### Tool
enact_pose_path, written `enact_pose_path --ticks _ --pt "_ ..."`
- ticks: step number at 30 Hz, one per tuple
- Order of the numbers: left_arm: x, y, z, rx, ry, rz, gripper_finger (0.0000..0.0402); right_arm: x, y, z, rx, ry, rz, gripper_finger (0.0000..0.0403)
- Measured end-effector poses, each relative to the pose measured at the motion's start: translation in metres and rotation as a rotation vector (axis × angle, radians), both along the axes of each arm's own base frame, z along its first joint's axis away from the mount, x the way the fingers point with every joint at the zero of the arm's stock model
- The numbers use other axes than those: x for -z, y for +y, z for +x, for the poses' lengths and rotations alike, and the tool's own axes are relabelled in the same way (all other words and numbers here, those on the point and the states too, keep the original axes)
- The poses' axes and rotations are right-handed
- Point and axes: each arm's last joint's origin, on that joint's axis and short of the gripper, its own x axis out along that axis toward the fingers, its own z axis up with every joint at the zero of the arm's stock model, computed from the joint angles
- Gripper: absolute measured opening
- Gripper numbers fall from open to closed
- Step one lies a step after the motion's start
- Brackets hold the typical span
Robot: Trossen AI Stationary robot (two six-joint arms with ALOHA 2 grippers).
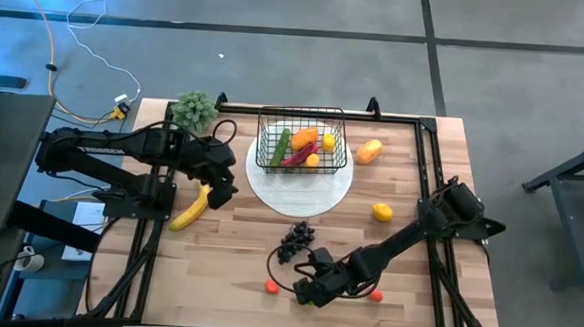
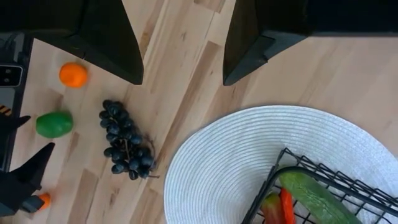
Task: Build produce basket
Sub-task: Put the green lime into the black wire basket
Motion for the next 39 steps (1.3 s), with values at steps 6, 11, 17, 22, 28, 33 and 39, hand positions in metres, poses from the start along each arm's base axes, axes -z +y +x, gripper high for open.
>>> enact_pose_path --ticks 6,11,17,22,28,33,39 --pt "0.0 0.001 0.0 -0.012 0.002 0.015 0.0209 0.002 0.001 0.0 -0.042 -0.013 -0.042 0.0284" --pt "0.0 0.001 0.0 -0.023 0.005 0.032 0.0209 0.009 0.003 0.001 -0.062 -0.014 -0.065 0.0284" --pt "0.0 0.001 0.0 -0.025 0.006 0.037 0.0209 0.023 0.009 0.006 -0.094 -0.017 -0.05 0.0284" --pt "0.0 0.002 0.0 -0.028 0.007 0.043 0.0209 0.033 0.01 0.007 -0.098 0.011 -0.056 0.0284" --pt "0.0 0.002 0.0 -0.021 0.01 0.06 0.0209 0.036 0.009 0.007 -0.092 0.03 -0.058 0.0259" --pt "0.0 0.002 0.0 -0.018 0.013 0.073 0.0209 0.036 0.009 0.005 -0.094 0.058 -0.033 0.0175" --pt "0.0 0.002 0.0 0.001 0.016 0.087 0.0209 0.033 0.008 0.005 -0.076 0.062 -0.019 0.0147"
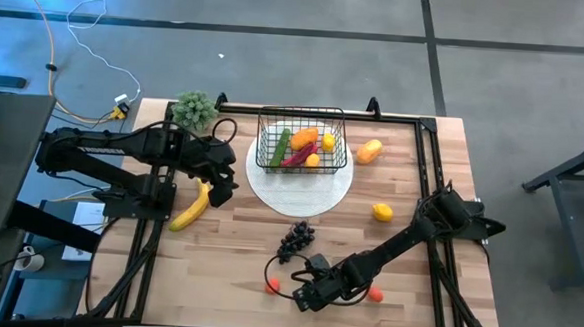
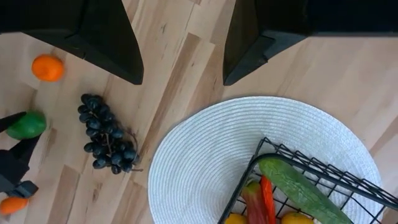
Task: Build produce basket
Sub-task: Put the green lime into the black wire basket
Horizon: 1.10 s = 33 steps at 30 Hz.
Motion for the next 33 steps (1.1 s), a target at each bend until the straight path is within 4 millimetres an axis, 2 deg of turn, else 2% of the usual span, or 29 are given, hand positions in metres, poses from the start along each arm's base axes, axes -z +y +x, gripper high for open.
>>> enact_pose_path --ticks 5,11,18,26,30,33 --pt "0.0 0.0 0.0 0.001 0.001 0.004 0.0209 -0.02 -0.011 -0.001 0.034 -0.03 -0.029 0.0147" --pt "0.0 0.001 0.0 -0.022 0.005 0.036 0.0209 -0.057 -0.048 -0.004 0.071 -0.065 -0.155 0.0147" --pt "0.0 0.001 0.0 -0.026 0.006 0.041 0.0209 -0.104 -0.115 -0.005 0.053 -0.119 -0.308 0.0147" --pt "0.0 0.001 0.0 -0.025 0.006 0.04 0.0209 -0.156 -0.203 -0.021 0.045 -0.197 -0.458 0.0145" --pt "0.0 0.001 0.0 -0.027 0.004 0.03 0.0217 -0.173 -0.243 -0.032 0.041 -0.215 -0.515 0.0145" --pt "0.0 0.001 0.0 -0.045 0.001 0.02 0.0232 -0.177 -0.271 -0.038 0.03 -0.208 -0.543 0.0144"
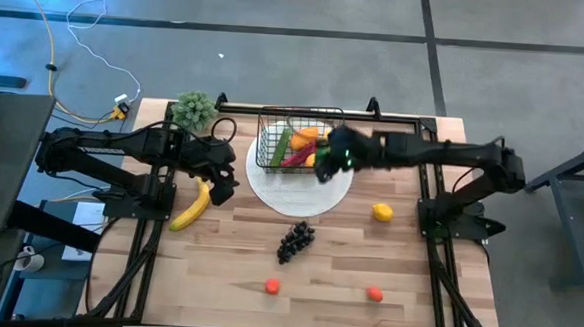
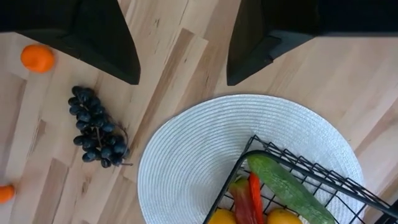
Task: Build produce basket
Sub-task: Put the green lime into the black wire basket
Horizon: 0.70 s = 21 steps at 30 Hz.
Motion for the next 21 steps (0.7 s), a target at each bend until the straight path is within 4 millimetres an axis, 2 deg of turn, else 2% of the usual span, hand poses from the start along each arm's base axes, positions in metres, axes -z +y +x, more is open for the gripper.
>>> enact_pose_path --ticks 7,12,16,21 --pt "0.0 0.001 -0.001 -0.106 -0.012 -0.027 0.0274 0.009 -0.056 -0.006 -0.026 0.047 0.026 0.0173" --pt "0.0 0.001 -0.001 -0.122 -0.016 -0.048 0.0277 0.022 -0.083 -0.007 -0.056 0.093 0.036 0.0153" --pt "0.0 0.001 -0.001 -0.124 -0.017 -0.049 0.0275 0.038 -0.097 -0.002 -0.108 0.128 0.073 0.0146" --pt "0.0 0.001 -0.001 -0.124 -0.017 -0.05 0.0275 0.056 -0.101 0.005 -0.186 0.178 0.12 0.0176"
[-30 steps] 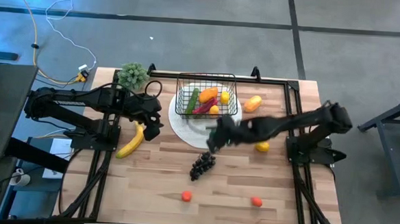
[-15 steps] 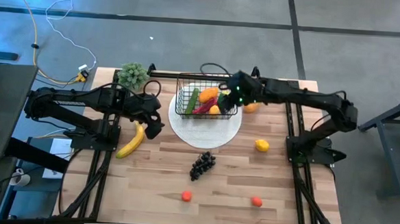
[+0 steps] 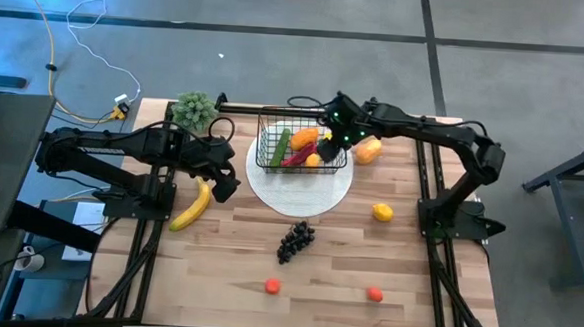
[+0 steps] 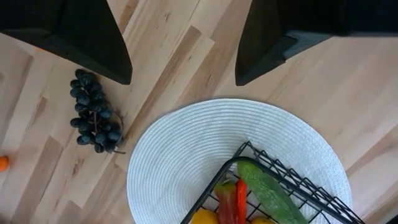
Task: Build produce basket
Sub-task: Put the green lime into the black wire basket, then put the yellow banana into the black wire basket
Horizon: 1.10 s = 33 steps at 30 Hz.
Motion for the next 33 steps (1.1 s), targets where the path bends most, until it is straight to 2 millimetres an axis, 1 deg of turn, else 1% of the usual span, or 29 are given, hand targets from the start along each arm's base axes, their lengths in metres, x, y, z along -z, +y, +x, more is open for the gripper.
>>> enact_pose_path --ticks 4,6,14,21,27,33 --pt "0.0 -0.001 0.0 0.011 -0.002 -0.016 0.0275 0.01 0.0 0.003 -0.059 0.044 -0.009 0.0196" --pt "0.0 -0.001 0.0 0.025 -0.005 -0.036 0.0275 0.011 -0.001 0.004 -0.074 0.047 -0.01 0.0202" --pt "0.002 -0.002 -0.002 -0.019 0.01 -0.073 0.0275 0.013 -0.001 0.005 -0.098 0.051 -0.02 0.0228" --pt "0.004 -0.002 -0.006 -0.075 0.045 -0.114 0.0275 0.012 -0.008 0.0 -0.078 0.063 -0.039 0.024" --pt "0.008 -0.005 -0.012 -0.105 0.113 -0.145 0.0275 -0.002 -0.009 -0.008 -0.039 0.024 -0.045 0.024" --pt "0.011 -0.016 -0.014 -0.09 0.155 -0.166 0.0275 -0.022 0.002 -0.017 -0.01 -0.032 -0.042 0.024"
